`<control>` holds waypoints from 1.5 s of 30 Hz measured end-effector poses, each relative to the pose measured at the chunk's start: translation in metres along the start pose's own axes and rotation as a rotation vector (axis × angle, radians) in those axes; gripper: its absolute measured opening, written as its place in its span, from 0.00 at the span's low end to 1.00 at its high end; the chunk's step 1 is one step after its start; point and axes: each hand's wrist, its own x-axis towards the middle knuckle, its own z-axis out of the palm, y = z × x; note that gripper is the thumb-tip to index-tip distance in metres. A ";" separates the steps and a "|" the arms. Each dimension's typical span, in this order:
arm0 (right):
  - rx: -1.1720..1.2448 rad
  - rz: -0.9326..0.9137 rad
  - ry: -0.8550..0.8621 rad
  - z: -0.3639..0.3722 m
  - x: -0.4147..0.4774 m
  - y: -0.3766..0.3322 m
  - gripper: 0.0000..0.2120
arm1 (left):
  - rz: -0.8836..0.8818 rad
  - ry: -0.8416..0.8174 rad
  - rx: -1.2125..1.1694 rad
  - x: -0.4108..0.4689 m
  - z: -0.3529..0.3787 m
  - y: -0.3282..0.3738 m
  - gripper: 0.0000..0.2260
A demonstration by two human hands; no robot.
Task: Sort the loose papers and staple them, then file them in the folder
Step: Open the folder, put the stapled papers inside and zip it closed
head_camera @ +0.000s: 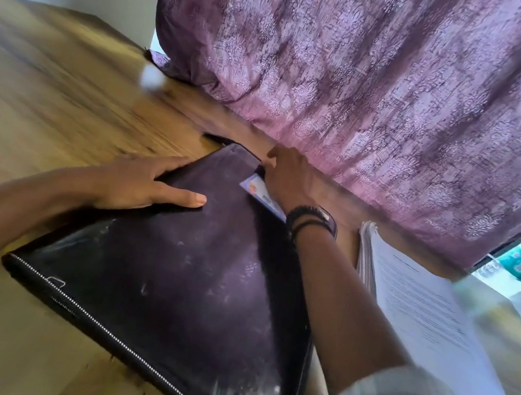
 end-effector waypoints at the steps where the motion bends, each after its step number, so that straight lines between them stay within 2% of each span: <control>1: 0.031 0.020 -0.011 -0.005 -0.011 0.006 0.11 | -0.002 -0.003 0.001 0.001 0.000 -0.001 0.34; 4: 0.078 0.079 -0.055 -0.019 -0.049 0.028 0.13 | -0.026 0.001 0.010 0.003 -0.001 -0.006 0.35; 6: 0.079 0.133 -0.019 -0.030 -0.073 0.049 0.15 | -0.021 -0.018 -0.010 0.002 0.001 -0.003 0.35; 9: 0.140 0.295 0.066 -0.044 -0.094 0.079 0.16 | -0.023 -0.023 -0.034 0.001 0.004 0.002 0.31; 11: 0.202 0.404 0.016 -0.050 -0.099 0.093 0.18 | -0.043 0.007 0.055 0.002 0.004 0.004 0.31; 14: 0.477 0.495 -0.122 -0.059 -0.103 0.095 0.20 | -0.034 0.075 0.151 0.010 0.009 0.008 0.29; 16: 0.676 0.558 -0.166 -0.065 -0.105 0.093 0.18 | -0.025 0.136 0.221 0.014 0.017 0.018 0.19; 17: 0.762 0.589 -0.190 -0.066 -0.106 0.094 0.17 | -0.026 0.191 0.297 0.017 0.021 0.022 0.17; 21: 1.085 0.682 -0.226 -0.068 -0.105 0.105 0.16 | 0.055 0.333 0.635 0.024 0.039 0.058 0.29; 24: 1.490 0.598 -0.148 -0.076 -0.100 0.107 0.14 | 0.154 0.264 0.592 0.020 0.072 0.110 0.36; 27: 1.851 0.440 -0.090 -0.082 -0.098 0.099 0.24 | 0.160 0.128 0.564 0.017 0.098 0.172 0.43; 28: 1.933 0.388 -0.098 -0.084 -0.100 0.096 0.24 | 0.138 0.077 0.520 0.016 0.100 0.191 0.40; 31: 2.076 0.254 -0.118 -0.086 -0.106 0.090 0.22 | 0.108 -0.039 0.476 0.027 0.093 0.231 0.18; 33: 2.091 0.199 -0.121 -0.084 -0.107 0.089 0.22 | 0.083 -0.054 0.557 0.033 0.085 0.246 0.14; 36: 1.956 0.188 -0.136 -0.078 -0.108 0.079 0.19 | 0.104 -0.039 0.736 0.032 0.067 0.263 0.19; 39: 1.631 0.176 -0.077 -0.064 -0.111 0.068 0.27 | 0.187 0.158 1.183 0.020 0.040 0.275 0.17; 40: 1.513 0.167 -0.029 -0.060 -0.112 0.065 0.24 | 0.209 0.241 1.380 0.017 0.031 0.277 0.14; 42: 1.317 0.162 0.080 -0.051 -0.113 0.061 0.10 | 0.144 0.294 1.639 0.013 0.014 0.271 0.13; 43: 1.216 0.151 0.117 -0.047 -0.113 0.059 0.08 | 0.071 0.273 1.705 0.012 0.007 0.263 0.15; 44: 1.120 0.138 0.136 -0.045 -0.113 0.057 0.10 | 0.006 0.235 1.774 0.014 0.001 0.251 0.17; 45: 1.049 0.123 0.132 -0.041 -0.113 0.058 0.17 | -0.061 0.184 1.849 0.018 -0.005 0.237 0.19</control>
